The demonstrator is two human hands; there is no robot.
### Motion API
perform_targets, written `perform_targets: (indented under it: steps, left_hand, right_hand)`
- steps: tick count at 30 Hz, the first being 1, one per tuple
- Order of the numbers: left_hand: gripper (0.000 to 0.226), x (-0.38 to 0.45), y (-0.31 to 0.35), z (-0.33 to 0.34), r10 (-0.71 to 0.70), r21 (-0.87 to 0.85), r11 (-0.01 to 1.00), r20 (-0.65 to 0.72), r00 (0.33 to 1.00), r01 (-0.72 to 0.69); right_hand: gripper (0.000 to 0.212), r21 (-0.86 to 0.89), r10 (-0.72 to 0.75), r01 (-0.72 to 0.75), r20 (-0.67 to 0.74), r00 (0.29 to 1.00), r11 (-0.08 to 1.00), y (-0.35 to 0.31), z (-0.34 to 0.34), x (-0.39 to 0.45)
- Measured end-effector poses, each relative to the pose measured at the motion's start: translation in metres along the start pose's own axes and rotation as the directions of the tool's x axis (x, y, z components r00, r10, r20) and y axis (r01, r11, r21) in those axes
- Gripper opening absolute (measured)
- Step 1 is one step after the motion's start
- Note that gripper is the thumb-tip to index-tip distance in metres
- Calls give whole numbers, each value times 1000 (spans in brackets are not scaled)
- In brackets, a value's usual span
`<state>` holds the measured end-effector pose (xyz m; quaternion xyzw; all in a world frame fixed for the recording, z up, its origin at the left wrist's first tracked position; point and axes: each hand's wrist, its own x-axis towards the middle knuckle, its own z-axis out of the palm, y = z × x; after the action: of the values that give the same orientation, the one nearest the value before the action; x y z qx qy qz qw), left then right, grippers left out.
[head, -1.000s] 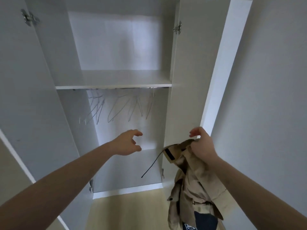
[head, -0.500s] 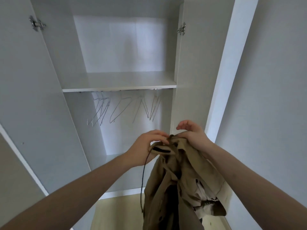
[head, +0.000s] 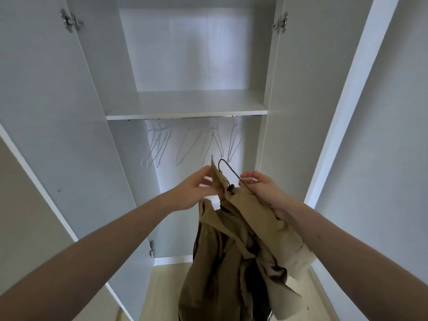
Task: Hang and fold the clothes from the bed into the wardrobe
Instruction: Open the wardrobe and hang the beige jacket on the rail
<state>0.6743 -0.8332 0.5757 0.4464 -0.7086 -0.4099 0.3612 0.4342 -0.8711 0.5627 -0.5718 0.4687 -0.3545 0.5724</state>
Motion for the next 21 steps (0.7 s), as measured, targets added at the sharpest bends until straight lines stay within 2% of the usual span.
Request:
perform_targets:
  steps: [1,2,4,5,7,9,12,13,15,17,18,21]
  left_hand:
    - [41,-4,-17,-6,-74,-63,995,72,995,78]
    - [51,-9,-34,-9,-148,-36,987,126,981,154]
    - [58,-15,-63,-10,-290,238,941,186,939,243]
    - [54,-15,-72,-8,-281,382,903,177,943,198]
    - [34,-8,-94,-4,-166,492,869,187,968,54]
    - [8,4,-103,-4,-208,466,881,224,952,83]
    - [75,30,-114,-20,-228,271,945,156,961,180]
    - [79,37,-119,-26,-249,214,951,93,964,224]
    - [54,51,-127,-50,-222,385,900,7,975,202]
    - [29,72,-128,-75,-210,362,906,-61,976,218]
    - [24,82,-128,-89,-171,347,919,-80,982,188]
    - [31,106,-125,-122,-93,261,957,-132,987,125]
  right_hand:
    - [17,15,17,-17,5,1000,1000,-2,2,4]
    - [17,30,27,-28,13,1000,999,-3,4,8]
    - [18,46,32,-34,32,999,998,-8,9,18]
    - [18,48,34,-36,46,998,998,-10,12,24]
    - [18,31,42,-45,81,996,999,-16,19,36]
    - [18,28,45,-49,117,992,998,-21,26,52]
    - [19,6,33,-34,155,987,999,-26,28,76]
    - [20,-12,23,-21,152,988,1000,-26,27,84]
    - [26,-42,-4,10,136,991,999,-26,22,100]
    - [33,-136,-35,49,101,994,989,-23,18,115]
    - [34,-203,-49,66,86,995,977,-20,17,123]
    - [26,-416,-74,97,72,995,904,-3,21,145]
